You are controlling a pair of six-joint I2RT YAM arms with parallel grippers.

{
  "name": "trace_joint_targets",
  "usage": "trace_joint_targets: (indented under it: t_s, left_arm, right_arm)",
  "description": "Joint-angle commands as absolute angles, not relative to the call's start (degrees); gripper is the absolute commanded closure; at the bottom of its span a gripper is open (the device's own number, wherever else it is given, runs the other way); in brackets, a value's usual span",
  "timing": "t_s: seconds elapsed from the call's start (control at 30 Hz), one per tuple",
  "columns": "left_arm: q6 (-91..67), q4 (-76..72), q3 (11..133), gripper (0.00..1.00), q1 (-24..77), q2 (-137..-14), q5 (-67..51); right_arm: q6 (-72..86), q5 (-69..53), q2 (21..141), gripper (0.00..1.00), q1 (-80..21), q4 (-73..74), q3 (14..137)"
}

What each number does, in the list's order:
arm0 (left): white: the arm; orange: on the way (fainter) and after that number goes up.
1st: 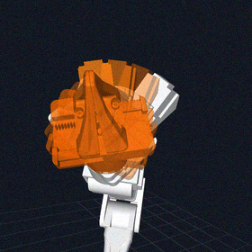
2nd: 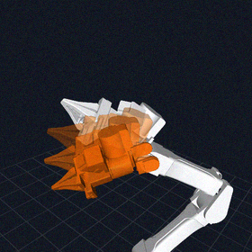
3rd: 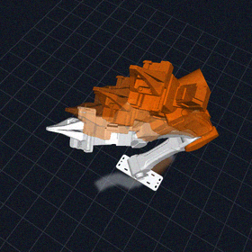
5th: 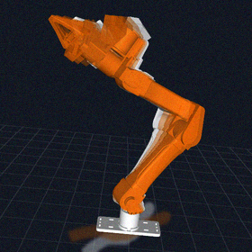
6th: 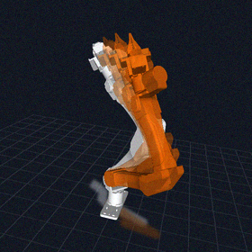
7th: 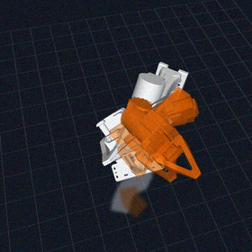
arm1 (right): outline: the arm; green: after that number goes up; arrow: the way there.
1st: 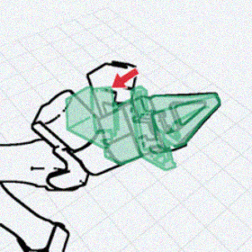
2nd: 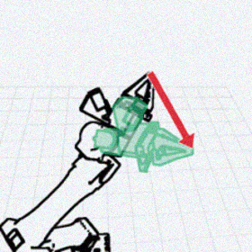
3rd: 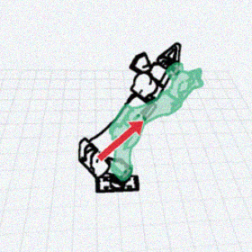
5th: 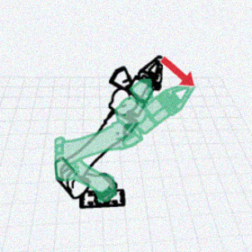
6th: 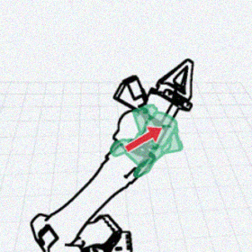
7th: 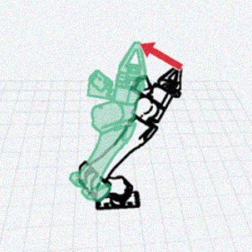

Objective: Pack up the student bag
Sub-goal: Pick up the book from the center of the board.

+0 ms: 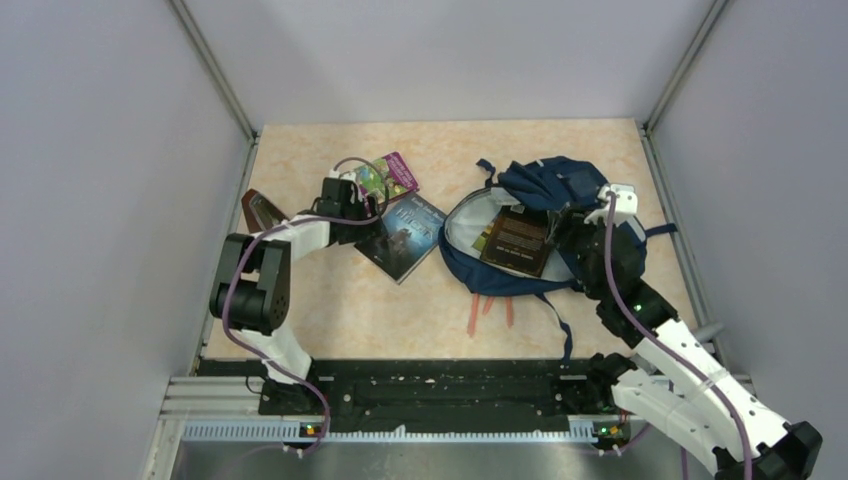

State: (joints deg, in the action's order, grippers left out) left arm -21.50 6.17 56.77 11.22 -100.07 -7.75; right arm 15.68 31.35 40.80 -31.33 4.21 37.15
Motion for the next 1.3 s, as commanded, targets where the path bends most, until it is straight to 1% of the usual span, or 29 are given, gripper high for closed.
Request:
trace_joint_targets:
  t_s: [0.0, 0.07, 0.1, 0.27, 0.4, 0.47, 0.5, 0.53, 0.67, 0.83, 0.9, 1.07, 1.13, 1.2, 1.27]
  left_arm:
    - [-24.68, 7.03, 52.77, 0.25, 11.60, -96.26, -13.01]
    - [-25.35, 7.01, 50.87, 0.25, 11.60, -94.38, -12.83]
    - [-25.92, 6.89, 49.80, 0.25, 11.60, -93.14, -12.49]
    - [-29.21, 4.43, 43.04, 0.25, 11.60, -84.91, -13.54]
    - [-30.73, 3.92, 39.36, 0.25, 11.66, -78.45, -14.82]
    - [-30.51, 5.13, 38.85, 0.25, 11.61, -75.37, -14.23]
    - [-30.24, 5.89, 38.98, 0.25, 11.60, -73.90, -13.68]
    - [-29.84, 6.57, 39.35, 0.25, 11.60, -72.63, -13.09]
    - [-27.89, 6.63, 41.30, 0.24, 11.60, -71.40, -11.89]
    - [-27.08, 6.58, 46.20, 0.23, 11.60, -78.34, -11.16]
    - [-26.90, 5.75, 47.39, 0.23, 11.60, -81.52, -10.72]
    - [-27.18, 2.66, 48.21, 0.22, 11.60, -86.88, -9.66]
    - [-27.78, 1.10, 47.99, 0.23, 11.60, -88.47, -10.94]
    - [-28.41, 0.88, 48.27, 0.23, 11.60, -89.77, -11.90]
    - [-28.79, 0.57, 47.59, 0.23, 11.69, -89.99, -11.67]
  right_arm:
    - [17.36, 28.72, 36.77, 0.33, -31.03, 7.88, 40.05]
    - [17.69, 27.58, 35.44, 0.26, -31.03, 11.20, 40.72]
    - [17.89, 27.14, 34.86, 0.24, -31.03, 12.45, 41.10]
    - [19.24, 23.60, 32.65, 0.21, -31.03, 15.29, 42.82]
    - [21.00, 17.15, 31.75, 0.20, -31.03, 15.03, 43.98]
    - [21.73, 12.88, 31.83, 0.19, -31.03, 14.45, 44.65]
    - [22.24, 11.04, 31.91, 0.15, -31.03, 14.16, 44.75]
    - [22.81, 9.71, 32.08, 0.13, -31.03, 13.76, 44.81]
    - [26.10, 6.25, 34.31, 0.12, -31.03, 9.74, 42.84]
    - [35.76, -4.86, 42.74, 0.12, -31.58, -3.45, 37.87]
    - [38.43, -6.30, 47.06, 0.12, -34.57, -8.60, 36.45]
    - [38.40, 6.04, 56.45, 0.14, -48.42, -13.52, 36.32]
    - [41.79, 8.81, 60.10, 0.23, -51.22, -17.65, 35.23]
    - [45.84, 9.51, 63.57, 0.28, -53.22, -23.63, 32.99]
    - [48.14, 11.38, 67.29, 0.30, -55.41, -28.39, 31.56]
